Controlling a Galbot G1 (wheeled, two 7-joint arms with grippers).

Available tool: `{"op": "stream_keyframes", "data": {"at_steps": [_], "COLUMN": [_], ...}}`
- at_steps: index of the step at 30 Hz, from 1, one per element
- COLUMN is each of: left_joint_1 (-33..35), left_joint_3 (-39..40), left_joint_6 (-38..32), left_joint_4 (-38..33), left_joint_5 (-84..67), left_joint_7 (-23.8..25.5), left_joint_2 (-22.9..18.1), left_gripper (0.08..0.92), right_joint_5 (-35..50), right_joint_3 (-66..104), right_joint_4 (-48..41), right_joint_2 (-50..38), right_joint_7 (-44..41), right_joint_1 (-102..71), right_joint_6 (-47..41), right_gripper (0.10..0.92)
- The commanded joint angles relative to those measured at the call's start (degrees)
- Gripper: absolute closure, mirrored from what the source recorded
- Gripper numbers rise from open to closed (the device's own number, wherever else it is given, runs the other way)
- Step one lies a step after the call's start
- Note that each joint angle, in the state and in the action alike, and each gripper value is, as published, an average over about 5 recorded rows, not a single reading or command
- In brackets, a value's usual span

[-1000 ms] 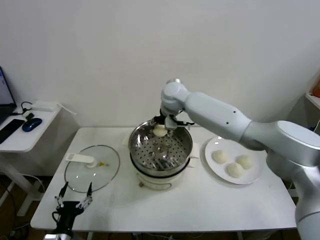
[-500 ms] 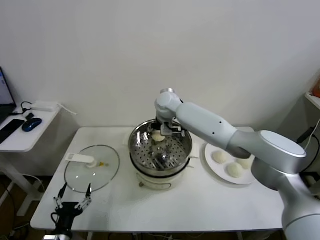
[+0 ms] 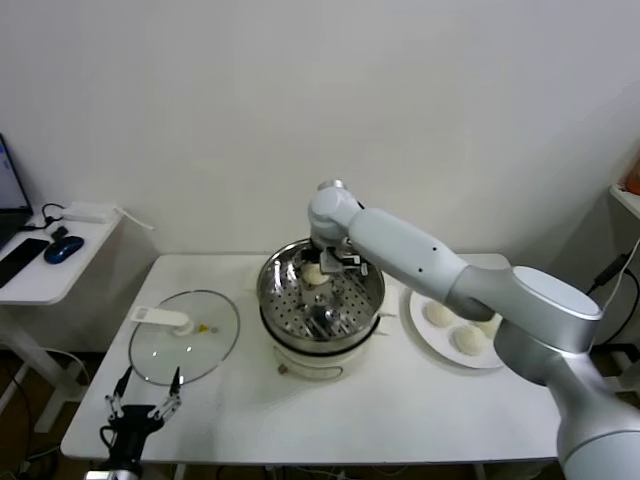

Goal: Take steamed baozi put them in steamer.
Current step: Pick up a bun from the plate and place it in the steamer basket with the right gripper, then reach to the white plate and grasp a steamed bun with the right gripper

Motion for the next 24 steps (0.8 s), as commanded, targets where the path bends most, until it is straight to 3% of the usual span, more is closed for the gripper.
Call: {"op": "stream_keyframes", "data": {"at_steps": [1, 8, 14, 19, 24], "left_joint_1": [0.1, 0.1, 0.0, -0.1, -0.3], "left_joint_3": [0.0, 0.0, 0.3, 0.9, 1.2], "left_joint_6": [0.1, 0.4, 0.4, 0.4, 0.7], "left_joint_4": [-0.1, -0.5, -0.8, -1.6, -2.2], "left_joint_5": [0.0, 0.1, -0.1, -0.4, -0.3], "left_joint_7": [0.0, 0.0, -0.7, -1.9, -2.1], "left_joint_2": [0.0, 0.0, 0.2, 1.2, 1.4], "left_gripper": [0.177, 0.177, 0.177, 0.177, 0.177], "right_joint_5": [12.8, 37.7, 59.7, 67.1, 68.6], "right_joint_3": [-4.0, -15.2, -25.2, -26.9, -22.7], "right_joint_4": [4.3, 11.5, 9.5, 5.8, 2.5], "right_joint_2": [-3.6, -15.6, -25.5, -32.4, -37.4], "right_joint_7": [-3.7, -7.8, -8.6, -8.7, -8.0], "right_joint_1": [6.3, 19.6, 26.0, 23.1, 14.8], "right_joint_6": [-1.5, -10.7, -26.1, -33.6, -39.1], "right_gripper": [0.202, 0.203, 0.203, 0.203, 0.203]}}
